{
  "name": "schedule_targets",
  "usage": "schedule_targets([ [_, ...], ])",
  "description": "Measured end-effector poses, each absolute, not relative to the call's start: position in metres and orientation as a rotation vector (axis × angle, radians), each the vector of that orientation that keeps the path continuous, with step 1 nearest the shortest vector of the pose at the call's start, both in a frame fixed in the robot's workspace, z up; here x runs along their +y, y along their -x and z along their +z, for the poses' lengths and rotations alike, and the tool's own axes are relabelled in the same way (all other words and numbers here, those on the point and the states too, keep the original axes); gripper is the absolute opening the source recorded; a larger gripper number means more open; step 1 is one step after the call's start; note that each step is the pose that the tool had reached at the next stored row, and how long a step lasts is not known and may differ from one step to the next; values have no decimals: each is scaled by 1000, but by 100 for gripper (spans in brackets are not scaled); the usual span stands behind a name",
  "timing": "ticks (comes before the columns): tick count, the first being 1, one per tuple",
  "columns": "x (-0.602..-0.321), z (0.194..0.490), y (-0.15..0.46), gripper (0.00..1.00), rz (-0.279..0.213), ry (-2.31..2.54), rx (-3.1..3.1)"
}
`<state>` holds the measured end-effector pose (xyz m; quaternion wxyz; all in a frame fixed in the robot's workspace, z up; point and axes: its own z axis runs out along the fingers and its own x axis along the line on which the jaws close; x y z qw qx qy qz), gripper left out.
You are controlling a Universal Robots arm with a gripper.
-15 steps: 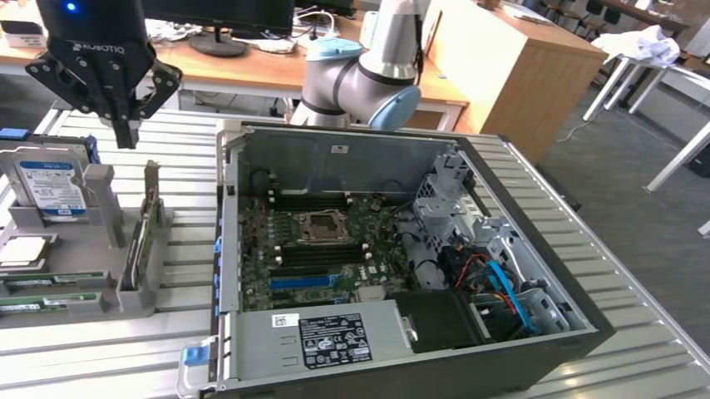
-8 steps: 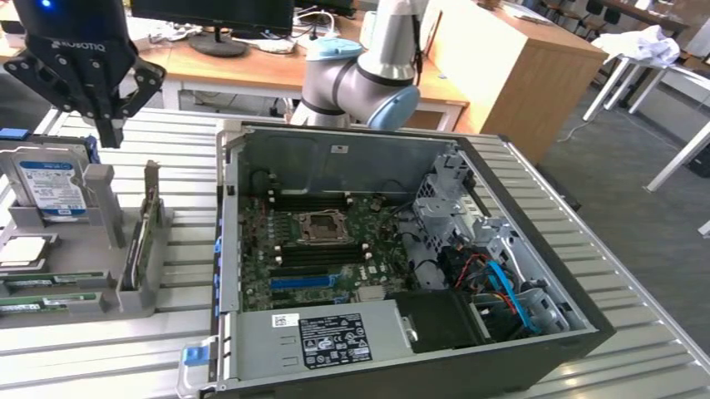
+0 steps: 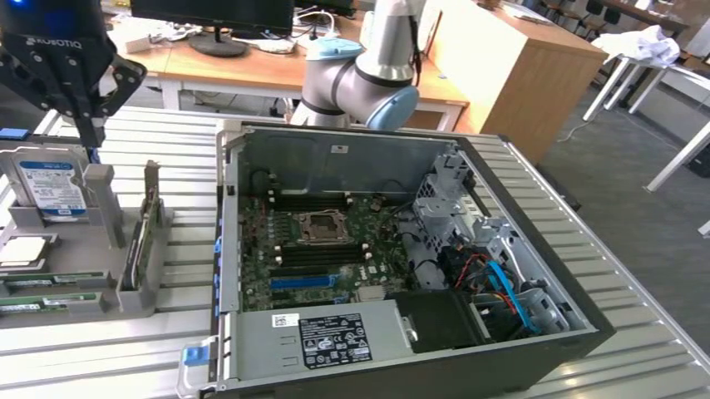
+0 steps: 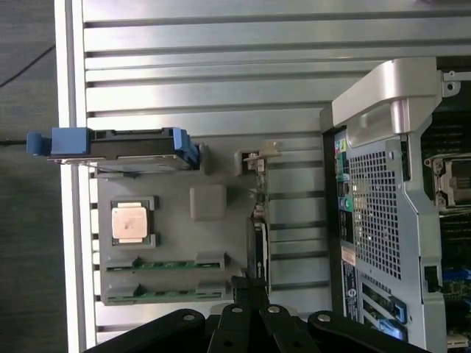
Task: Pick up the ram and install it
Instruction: 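Reach for the ram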
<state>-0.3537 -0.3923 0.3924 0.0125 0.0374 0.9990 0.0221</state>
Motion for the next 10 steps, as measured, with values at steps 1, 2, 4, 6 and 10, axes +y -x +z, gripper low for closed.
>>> schedule_targets([
  [1,-392,392,356,11,69,-117,3114],
  [2,-392,392,358,11,69,-117,3114],
  [4,-392,392,362,11,69,-117,3114],
  [6,-392,392,367,11,69,-116,3114],
  [10,-392,392,376,11,69,-117,3114],
])
